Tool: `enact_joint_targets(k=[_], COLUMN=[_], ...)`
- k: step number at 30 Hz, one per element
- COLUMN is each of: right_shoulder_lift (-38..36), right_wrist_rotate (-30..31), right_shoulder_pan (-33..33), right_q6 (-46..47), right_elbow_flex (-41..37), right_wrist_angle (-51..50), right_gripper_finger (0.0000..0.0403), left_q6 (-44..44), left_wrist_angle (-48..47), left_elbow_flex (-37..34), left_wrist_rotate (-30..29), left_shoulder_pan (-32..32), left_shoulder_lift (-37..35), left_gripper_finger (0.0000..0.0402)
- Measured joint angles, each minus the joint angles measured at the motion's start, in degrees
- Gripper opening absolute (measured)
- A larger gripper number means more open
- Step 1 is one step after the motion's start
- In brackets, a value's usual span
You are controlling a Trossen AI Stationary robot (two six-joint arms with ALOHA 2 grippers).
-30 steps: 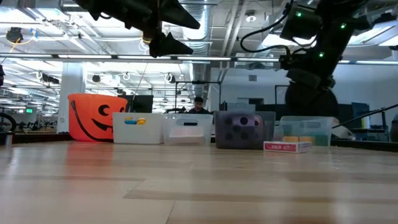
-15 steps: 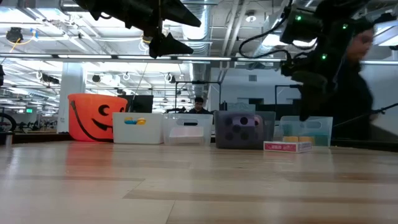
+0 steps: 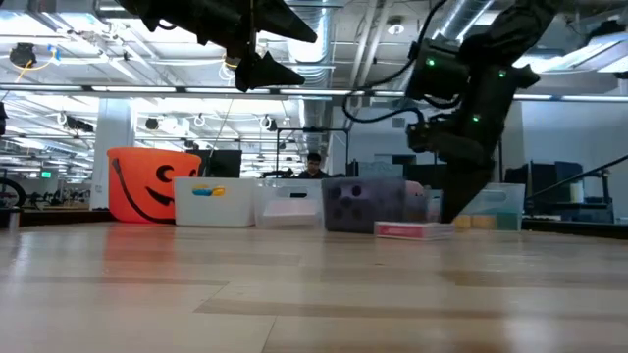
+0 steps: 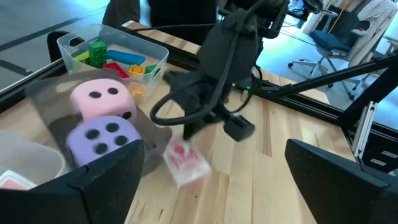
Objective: Pick & Place Toys
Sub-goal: Put the red deck of cards into the left transparent bin
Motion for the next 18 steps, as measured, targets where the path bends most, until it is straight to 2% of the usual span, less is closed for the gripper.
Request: enact_joint_targets(k=[7,15,18], right_shoulder_lift=[-0.44,0.21,-0.03], right_wrist_rotate=[-16.25,-16.45,-15.98], right_shoulder_pan=[3.60,7.45,8.45], right_q6=[-2.63,-2.55,-4.71], right_elbow_flex=[0.69,3.32,4.29], right_wrist_angle=[10.31,14.15,14.09], right_gripper_finger=[0.0001,0.0001,0.0001], left_q6=[0.02,0.19,2.92], left_wrist_angle=[-0.59,-1.19,-2.16], left_elbow_flex=[0.00,0.00,0.01], left_wrist_rotate=[0.01,0.06,2.08], left_shoulder_pan=[0.00,-0.38,-2.08], left_shoulder_lift=[0.00,0.00,0.81], left_gripper_finger=[0.0379,0.0379,0.0379])
